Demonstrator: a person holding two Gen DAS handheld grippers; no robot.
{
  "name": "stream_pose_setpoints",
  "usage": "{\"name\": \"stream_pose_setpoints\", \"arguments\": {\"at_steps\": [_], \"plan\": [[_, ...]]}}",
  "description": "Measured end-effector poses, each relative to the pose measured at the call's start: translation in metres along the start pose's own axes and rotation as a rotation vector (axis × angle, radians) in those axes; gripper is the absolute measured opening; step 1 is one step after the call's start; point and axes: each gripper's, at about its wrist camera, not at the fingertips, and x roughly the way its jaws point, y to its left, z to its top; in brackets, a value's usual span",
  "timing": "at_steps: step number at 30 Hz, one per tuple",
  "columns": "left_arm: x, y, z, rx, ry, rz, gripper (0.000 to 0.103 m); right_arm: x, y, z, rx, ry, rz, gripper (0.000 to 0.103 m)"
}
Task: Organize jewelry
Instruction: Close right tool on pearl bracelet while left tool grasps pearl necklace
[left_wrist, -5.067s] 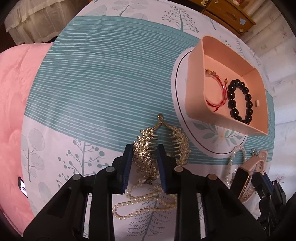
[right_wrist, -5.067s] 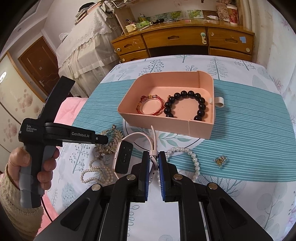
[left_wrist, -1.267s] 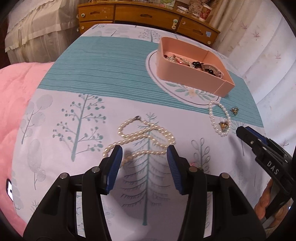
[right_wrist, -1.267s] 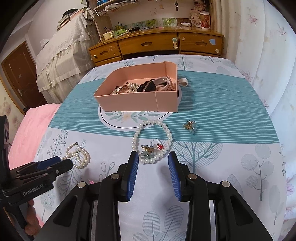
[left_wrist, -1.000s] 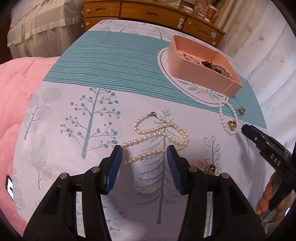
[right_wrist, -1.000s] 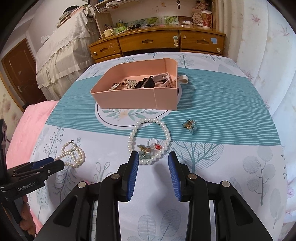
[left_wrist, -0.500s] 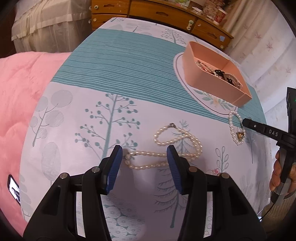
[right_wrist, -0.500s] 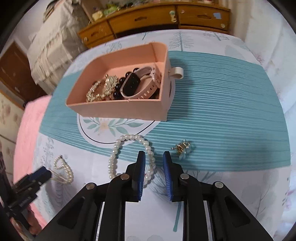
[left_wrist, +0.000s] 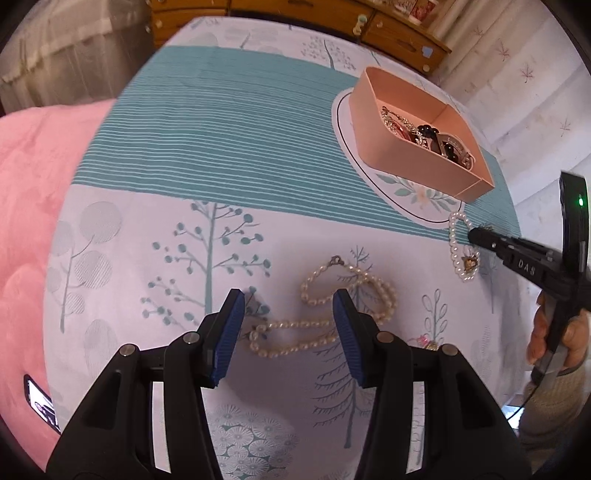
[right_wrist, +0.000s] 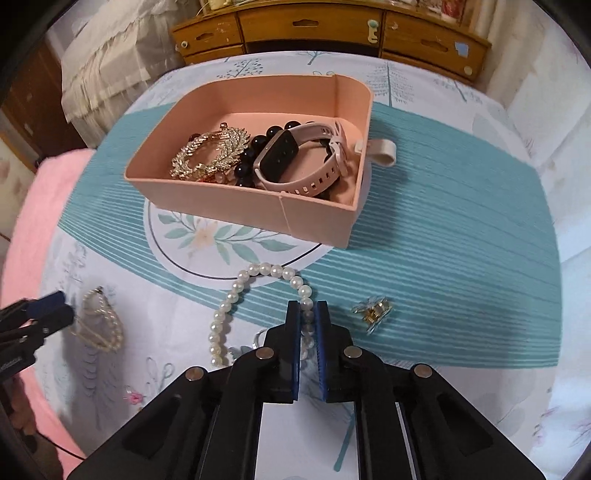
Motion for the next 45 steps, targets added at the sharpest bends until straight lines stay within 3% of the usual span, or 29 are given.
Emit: {"name": "stream_pose_setpoints", "arguments": {"at_steps": [10,15,21,26,32,40,42,44,45], "plan": [[0.017,-0.015,0.02,0.073,0.118,0.04,0.037,-0.03,-0.01,-0.013,0.054,-0.051,0.085,0.007],[0.014,-0.032,0.018,0.121,0.118,0.016,0.037,-0.055,-0.003,-0.022,0.047,-0.09,0.115,0.007],[0.009,-0.06,0.0,0.317,0.124,0.015,0.037,-0.08,0.005,-0.026,0.027,-0.122,0.151,0.007],[0.01,-0.078,-0.025,0.52,0.115,0.072,0.037,-0.092,0.013,-0.03,0.013,-0.14,0.17,0.007],[0.023,-0.085,-0.027,0.627,0.116,0.123,0.037,-0.096,0.019,-0.032,0.004,-0.148,0.182,0.007],[0.034,-0.096,-0.011,0.613,0.144,0.147,0.037,-0.097,0.013,-0.034,0.024,-0.15,0.184,0.007],[0.036,-0.096,-0.005,0.585,0.139,0.165,0.029,-0.094,0.009,-0.034,0.04,-0.146,0.186,0.007],[0.036,-0.094,0.002,0.546,0.13,0.194,0.006,-0.091,0.006,-0.034,0.049,-0.141,0.188,0.007],[0.037,-0.089,0.007,0.504,0.144,0.167,0.006,-0.091,0.005,-0.035,0.052,-0.141,0.189,0.007]]}}
